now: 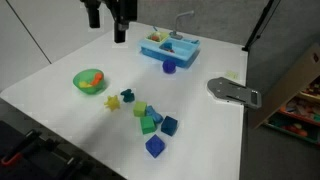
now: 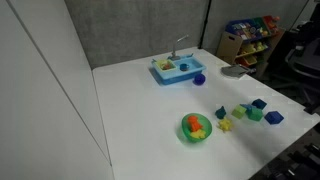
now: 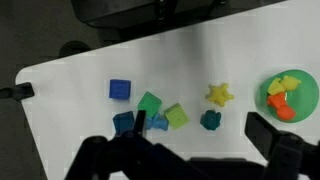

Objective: Put the dark blue toy on the yellow block, remove the orange toy from the bowl and put it on the table

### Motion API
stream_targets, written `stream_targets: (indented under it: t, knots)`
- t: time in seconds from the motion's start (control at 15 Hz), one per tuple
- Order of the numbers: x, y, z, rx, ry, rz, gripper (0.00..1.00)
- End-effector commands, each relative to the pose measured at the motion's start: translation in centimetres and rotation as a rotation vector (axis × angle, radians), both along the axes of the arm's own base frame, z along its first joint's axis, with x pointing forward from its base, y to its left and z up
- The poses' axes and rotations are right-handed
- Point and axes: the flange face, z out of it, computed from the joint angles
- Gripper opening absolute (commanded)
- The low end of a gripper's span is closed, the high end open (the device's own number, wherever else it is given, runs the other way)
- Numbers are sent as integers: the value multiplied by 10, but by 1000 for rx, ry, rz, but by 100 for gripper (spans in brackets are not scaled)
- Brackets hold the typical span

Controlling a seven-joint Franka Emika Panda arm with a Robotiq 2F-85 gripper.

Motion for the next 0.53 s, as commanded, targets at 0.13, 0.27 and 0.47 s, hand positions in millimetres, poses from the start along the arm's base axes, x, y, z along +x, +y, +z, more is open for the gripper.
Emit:
stream_targets:
  t: [0.13, 0.27, 0.47]
  knots:
    - [2, -1, 0, 1, -3, -5, 100]
    - [9, 2, -5, -2, -4, -1, 100]
    - [25, 11, -23, -16, 12, -3, 100]
